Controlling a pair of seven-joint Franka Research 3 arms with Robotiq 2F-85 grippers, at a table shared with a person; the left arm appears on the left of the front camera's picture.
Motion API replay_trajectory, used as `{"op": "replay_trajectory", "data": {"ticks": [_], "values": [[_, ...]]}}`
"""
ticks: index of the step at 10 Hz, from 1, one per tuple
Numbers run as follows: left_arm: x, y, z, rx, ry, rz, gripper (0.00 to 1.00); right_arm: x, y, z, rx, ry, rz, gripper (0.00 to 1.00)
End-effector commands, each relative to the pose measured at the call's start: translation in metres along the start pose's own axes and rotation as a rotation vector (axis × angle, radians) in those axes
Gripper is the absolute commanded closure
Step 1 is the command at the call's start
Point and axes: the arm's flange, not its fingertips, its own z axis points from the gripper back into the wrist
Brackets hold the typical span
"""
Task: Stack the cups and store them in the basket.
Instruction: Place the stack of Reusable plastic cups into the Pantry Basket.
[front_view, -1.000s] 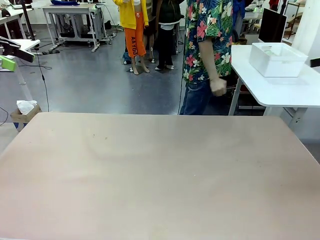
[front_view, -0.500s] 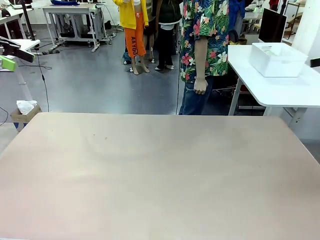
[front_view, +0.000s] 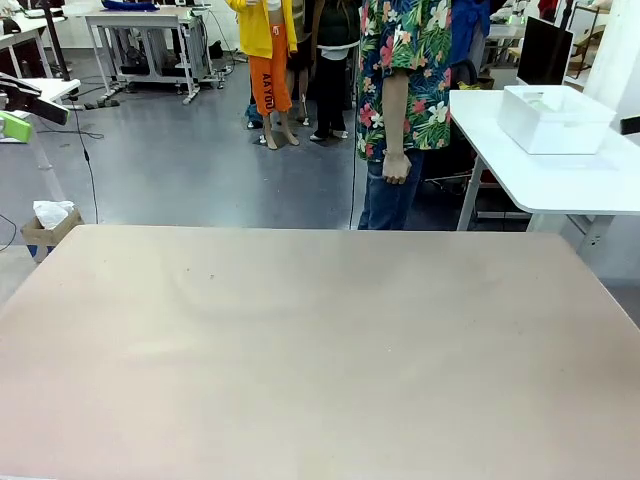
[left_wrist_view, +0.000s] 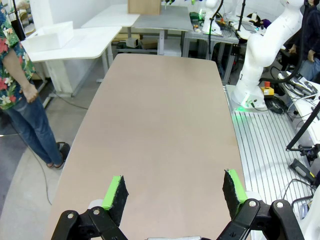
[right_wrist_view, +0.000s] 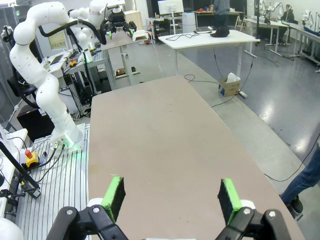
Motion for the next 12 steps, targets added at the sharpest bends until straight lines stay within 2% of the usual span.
{"op": "replay_trajectory", "data": {"ticks": [1,12], "values": [[0.0040,-0.0015,0.0006,-0.004,-0.004,0.011,0.00,0.0047,0.0003,0.0002,0.001,-0.022,-0.008,0.00],[0.0040,-0.0015,0.0006,-0.004,-0.004,0.011,0.00,0.0047,0.0003,0.0002,0.001,-0.022,-0.008,0.00]]}}
